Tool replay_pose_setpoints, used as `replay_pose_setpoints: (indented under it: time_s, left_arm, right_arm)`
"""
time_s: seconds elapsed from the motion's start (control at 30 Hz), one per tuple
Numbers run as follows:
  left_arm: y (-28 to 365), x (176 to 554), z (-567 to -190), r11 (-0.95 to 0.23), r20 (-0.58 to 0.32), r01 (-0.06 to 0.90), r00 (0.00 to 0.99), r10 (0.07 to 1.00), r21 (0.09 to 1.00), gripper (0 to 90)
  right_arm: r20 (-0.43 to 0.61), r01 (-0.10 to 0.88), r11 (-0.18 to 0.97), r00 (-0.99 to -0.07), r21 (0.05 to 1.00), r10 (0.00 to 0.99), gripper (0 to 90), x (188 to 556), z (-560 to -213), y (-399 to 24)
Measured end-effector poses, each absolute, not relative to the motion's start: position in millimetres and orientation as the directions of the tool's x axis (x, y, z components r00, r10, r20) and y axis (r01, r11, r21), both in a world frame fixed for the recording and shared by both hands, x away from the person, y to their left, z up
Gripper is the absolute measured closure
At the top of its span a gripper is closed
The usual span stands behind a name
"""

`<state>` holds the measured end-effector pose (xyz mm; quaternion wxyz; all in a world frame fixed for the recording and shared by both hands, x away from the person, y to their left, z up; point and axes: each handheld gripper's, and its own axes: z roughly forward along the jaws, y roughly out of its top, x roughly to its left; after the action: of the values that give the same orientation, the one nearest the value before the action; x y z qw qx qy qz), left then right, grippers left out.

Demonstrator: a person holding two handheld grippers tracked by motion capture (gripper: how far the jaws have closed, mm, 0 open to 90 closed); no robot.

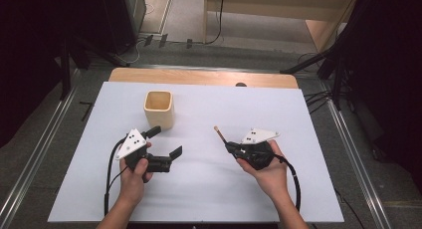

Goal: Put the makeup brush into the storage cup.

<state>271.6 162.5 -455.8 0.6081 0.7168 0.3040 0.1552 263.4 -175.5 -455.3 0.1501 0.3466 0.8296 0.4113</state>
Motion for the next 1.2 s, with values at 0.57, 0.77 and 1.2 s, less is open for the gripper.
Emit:
replay_pose_setpoints:
  time_s: [0.57,0.77,1.2]
  left_arm:
    - [143,267,-451,-0.075,-0.202,0.303,0.779,0.593,0.95,15.8]
    - [140,266,-451,-0.061,-0.235,0.32,0.799,0.553,0.946,23.3]
    - [134,264,-451,-0.023,-0.314,0.367,0.827,0.467,0.93,38.9]
  right_arm:
    - [0.109,0.37,0.262,-0.736,0.891,0.668,84.5,251,-461,-156]
    - [0.104,0.346,0.254,-0.752,0.903,0.651,84.5,247,-462,-146]
    - [0.109,0.303,0.237,-0.797,0.923,0.594,84.5,238,-465,-118]
